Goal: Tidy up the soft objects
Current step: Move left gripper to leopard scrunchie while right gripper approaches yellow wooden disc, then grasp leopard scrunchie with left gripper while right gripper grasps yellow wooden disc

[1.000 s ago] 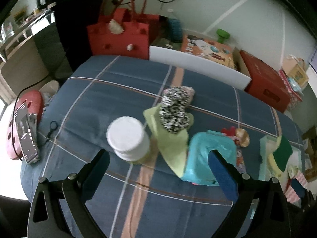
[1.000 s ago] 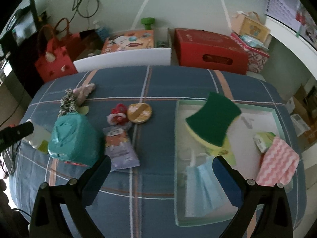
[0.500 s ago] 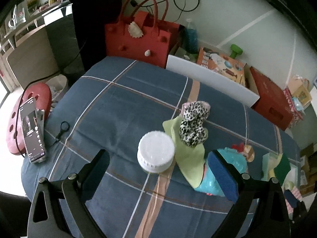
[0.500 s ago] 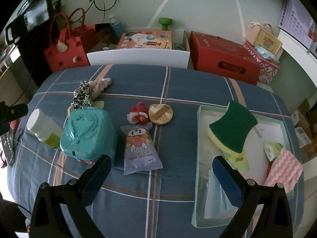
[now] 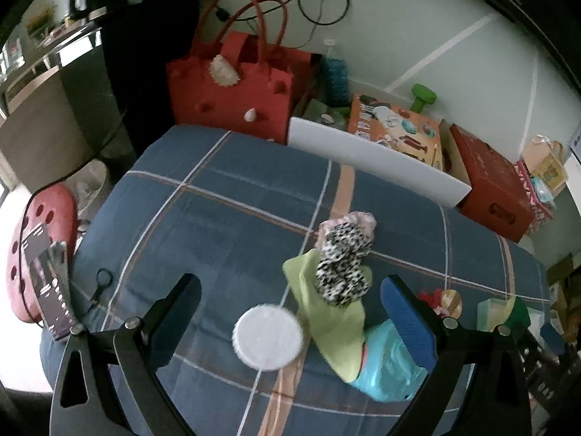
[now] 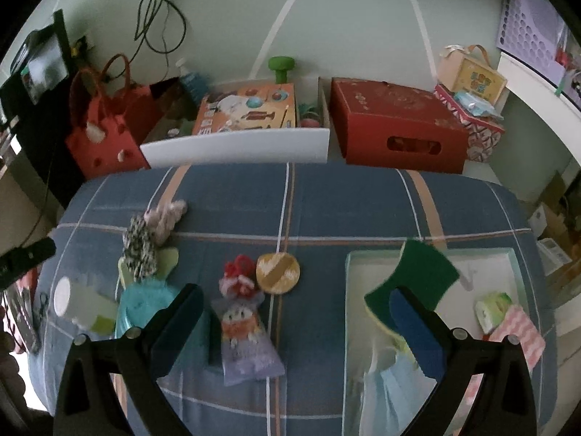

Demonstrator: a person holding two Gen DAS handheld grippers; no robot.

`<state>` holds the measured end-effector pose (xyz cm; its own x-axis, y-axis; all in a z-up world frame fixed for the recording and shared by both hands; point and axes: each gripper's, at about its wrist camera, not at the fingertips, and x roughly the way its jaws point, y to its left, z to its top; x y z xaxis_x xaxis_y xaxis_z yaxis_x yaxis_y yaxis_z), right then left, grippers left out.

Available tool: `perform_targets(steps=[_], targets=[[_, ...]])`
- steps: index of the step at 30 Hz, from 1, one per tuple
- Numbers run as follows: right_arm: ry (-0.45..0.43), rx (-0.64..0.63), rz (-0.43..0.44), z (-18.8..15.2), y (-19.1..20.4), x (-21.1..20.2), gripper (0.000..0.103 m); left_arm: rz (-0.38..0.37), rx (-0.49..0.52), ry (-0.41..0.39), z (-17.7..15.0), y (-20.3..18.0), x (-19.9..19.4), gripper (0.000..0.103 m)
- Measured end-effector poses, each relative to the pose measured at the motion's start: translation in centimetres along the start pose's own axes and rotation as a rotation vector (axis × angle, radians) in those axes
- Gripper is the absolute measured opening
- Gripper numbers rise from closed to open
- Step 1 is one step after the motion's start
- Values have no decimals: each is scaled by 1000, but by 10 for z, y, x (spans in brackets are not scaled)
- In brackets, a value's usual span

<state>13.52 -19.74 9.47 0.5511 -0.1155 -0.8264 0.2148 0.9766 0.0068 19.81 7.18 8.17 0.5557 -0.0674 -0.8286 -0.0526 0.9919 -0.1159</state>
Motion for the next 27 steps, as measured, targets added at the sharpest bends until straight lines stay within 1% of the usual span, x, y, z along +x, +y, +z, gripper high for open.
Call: perform_targets(steps=[4,11,13,15,18,20,23,26,27], targets=[[25,11,25,10,-5,22,103,-38,1,9,9,-11,11,99],[120,-22,47,13,0,74,103,-44,15,46,15,-26,43,98],[129,-24,55,13,0,83,103,-36,20,52,16,-30,51,95],[136,-19,64,12,-1,91,103,-32,21,64,15,-33,60,86],[147,-3,84,10,-5,102,103,-27,31,79,15,-39,73,86],[154,4,97,9,-7,109,101,-25,38,84,14,-43,79,86],[165,-6,107,7,-4,119,97,-43,41,92,15,-46,88,84],[170,-12,127,5,-3,125,93,-53,42,113,14,-47,98,76],[174,-8,128,4,-4,128,92,-54,40,117,14,-46,100,76]])
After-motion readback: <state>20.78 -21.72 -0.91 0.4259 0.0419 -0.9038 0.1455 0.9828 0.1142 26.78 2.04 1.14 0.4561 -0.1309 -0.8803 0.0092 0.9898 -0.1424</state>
